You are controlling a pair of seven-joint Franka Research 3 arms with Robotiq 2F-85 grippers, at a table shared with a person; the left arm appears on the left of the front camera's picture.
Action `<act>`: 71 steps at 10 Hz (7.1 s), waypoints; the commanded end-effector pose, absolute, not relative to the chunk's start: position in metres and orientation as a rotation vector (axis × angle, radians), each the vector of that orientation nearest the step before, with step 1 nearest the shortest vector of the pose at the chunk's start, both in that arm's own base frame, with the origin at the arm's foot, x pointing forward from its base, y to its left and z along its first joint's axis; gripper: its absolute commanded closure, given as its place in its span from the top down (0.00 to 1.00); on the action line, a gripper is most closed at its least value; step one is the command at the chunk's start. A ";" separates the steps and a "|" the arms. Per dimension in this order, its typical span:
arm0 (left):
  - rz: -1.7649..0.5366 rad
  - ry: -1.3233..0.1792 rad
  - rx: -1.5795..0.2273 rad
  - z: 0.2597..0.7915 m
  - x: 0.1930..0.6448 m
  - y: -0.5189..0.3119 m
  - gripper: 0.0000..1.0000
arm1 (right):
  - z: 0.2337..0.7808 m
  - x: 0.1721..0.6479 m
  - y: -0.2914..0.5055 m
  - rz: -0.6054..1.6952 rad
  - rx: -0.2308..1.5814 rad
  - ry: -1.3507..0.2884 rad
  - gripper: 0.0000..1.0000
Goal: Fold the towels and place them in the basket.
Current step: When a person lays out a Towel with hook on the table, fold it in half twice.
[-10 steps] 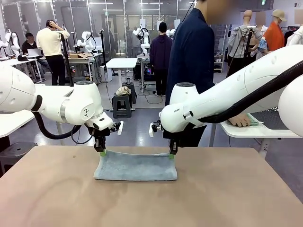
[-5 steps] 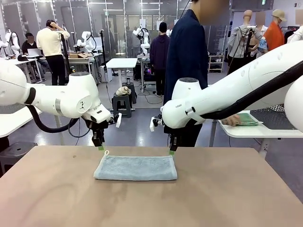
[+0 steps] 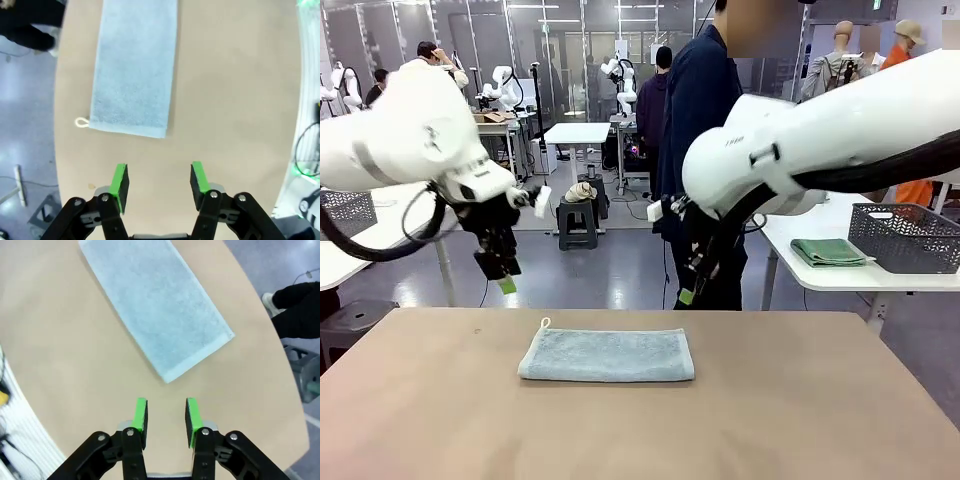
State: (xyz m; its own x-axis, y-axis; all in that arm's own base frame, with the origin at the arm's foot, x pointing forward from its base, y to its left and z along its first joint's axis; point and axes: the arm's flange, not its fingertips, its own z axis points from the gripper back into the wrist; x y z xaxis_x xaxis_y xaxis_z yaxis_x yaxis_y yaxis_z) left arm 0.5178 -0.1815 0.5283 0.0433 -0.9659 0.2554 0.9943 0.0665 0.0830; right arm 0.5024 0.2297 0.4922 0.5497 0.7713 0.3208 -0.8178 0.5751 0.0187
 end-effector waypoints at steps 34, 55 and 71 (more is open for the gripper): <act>-1.366 -0.812 -0.768 0.467 0.504 0.009 0.84 | 0.320 0.568 0.255 -0.189 0.186 -0.248 0.81; -1.366 -0.812 -0.768 0.467 0.504 0.009 0.84 | 0.285 0.593 0.272 -0.100 0.048 -0.163 0.52; -1.366 -0.812 -0.768 0.467 0.504 0.009 0.84 | 0.318 0.578 0.168 -0.019 -0.016 -0.201 0.00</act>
